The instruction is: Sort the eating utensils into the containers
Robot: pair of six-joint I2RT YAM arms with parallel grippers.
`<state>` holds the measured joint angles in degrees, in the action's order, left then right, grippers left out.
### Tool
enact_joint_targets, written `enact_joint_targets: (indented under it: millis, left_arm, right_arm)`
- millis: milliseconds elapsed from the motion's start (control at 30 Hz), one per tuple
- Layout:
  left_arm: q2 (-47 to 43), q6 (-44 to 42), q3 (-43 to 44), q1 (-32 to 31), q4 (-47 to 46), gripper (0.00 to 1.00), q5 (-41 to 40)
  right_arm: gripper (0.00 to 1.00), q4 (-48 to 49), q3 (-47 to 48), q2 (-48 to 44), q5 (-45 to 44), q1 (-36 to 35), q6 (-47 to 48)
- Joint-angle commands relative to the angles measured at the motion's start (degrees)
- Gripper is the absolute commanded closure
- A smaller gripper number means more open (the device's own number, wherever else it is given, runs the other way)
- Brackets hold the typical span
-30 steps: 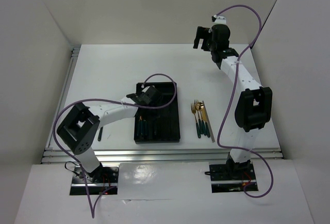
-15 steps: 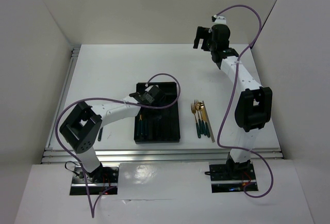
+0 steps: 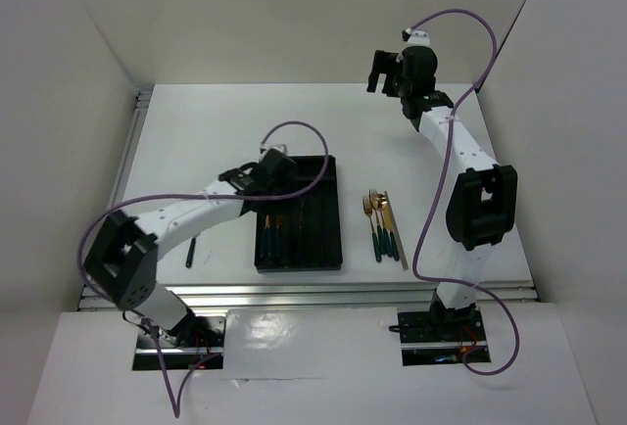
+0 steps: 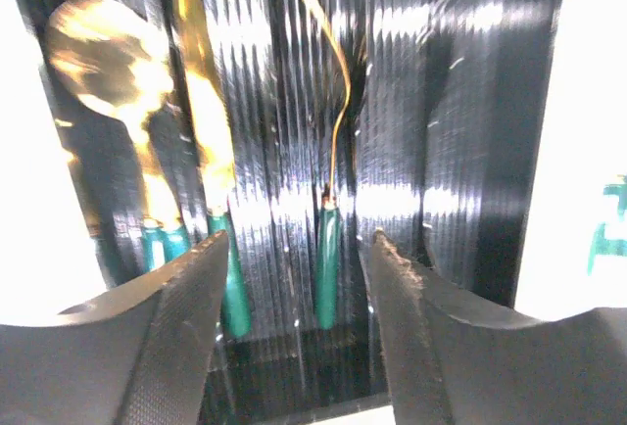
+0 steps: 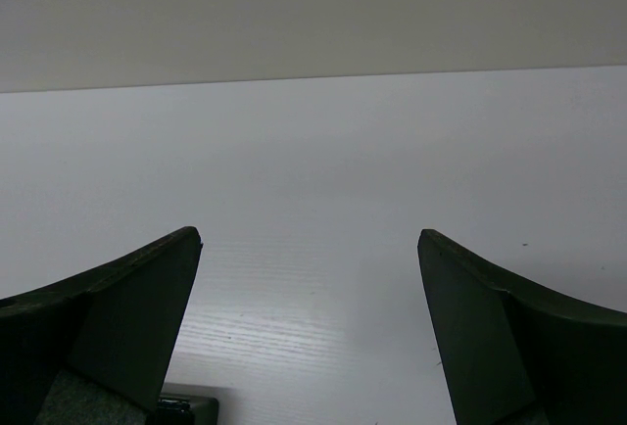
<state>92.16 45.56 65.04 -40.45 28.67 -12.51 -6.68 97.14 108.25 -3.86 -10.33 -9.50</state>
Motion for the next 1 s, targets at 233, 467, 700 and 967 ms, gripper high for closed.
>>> enact_joint_targets:
  millis: [233,467,700,967]
  left_arm:
    - [-22.46,-4.25,-15.89,21.0,0.51,0.13,6.19]
    - [-24.48,-1.18,-25.65,31.91,0.08,0.09,4.17]
    - [-22.99,1.28,-27.59,38.16,0.61,0.09,1.26]
    - [-23.61,3.91,-30.93,39.3,-0.1,0.1,-3.04]
  right_arm:
    - [0.0,1.05,2.26,0.47,-0.27,0.13,0.36]
    - [0.0,0.52,2.79,1.0,-0.27,0.13,0.36]
    - [0.0,0.52,3.32,1.0,-0.8,0.13,0.36]
    - [0.0,0.52,3.32,1.53,-0.8,0.13,0.36]
